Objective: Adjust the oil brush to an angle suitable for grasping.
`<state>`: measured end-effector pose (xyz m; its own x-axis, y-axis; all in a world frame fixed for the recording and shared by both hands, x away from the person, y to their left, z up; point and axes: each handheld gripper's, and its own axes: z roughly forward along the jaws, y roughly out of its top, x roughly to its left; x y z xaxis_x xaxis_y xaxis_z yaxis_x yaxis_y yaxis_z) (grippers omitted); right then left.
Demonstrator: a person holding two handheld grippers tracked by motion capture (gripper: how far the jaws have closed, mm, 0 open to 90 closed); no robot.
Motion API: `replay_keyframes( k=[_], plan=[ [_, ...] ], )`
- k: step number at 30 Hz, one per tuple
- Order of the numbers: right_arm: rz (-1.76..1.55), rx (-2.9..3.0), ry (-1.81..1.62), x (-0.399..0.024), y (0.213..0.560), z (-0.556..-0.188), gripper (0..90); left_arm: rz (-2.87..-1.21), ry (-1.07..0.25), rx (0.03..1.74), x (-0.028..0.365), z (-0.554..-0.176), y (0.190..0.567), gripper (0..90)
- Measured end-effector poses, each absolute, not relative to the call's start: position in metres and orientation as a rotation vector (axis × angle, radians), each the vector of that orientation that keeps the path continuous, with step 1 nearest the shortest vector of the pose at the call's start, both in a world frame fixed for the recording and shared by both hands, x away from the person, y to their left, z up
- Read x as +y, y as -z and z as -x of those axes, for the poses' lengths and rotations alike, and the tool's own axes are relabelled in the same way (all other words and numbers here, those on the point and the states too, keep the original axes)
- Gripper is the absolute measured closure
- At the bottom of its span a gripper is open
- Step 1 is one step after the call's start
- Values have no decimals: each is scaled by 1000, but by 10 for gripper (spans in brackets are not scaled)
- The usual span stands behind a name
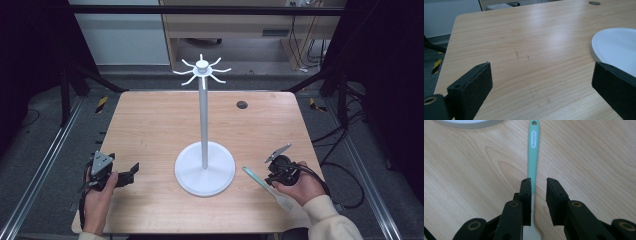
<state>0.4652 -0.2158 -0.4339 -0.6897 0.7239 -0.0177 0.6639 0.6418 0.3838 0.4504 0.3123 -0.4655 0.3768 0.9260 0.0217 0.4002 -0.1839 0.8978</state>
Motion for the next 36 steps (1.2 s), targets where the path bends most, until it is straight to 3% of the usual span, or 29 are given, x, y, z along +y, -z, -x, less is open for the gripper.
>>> replay_keyframes(
  k=[8, 36],
  plan=[
    [-1140, 2746, -455, -217, 441, -462, 690, -1766, -752, 1167, 311, -450, 466, 26],
    [-1153, 2824, -293, -205, 463, -473, 753, -1772, -756, 1164, 310, -450, 466, 26]
  ],
)
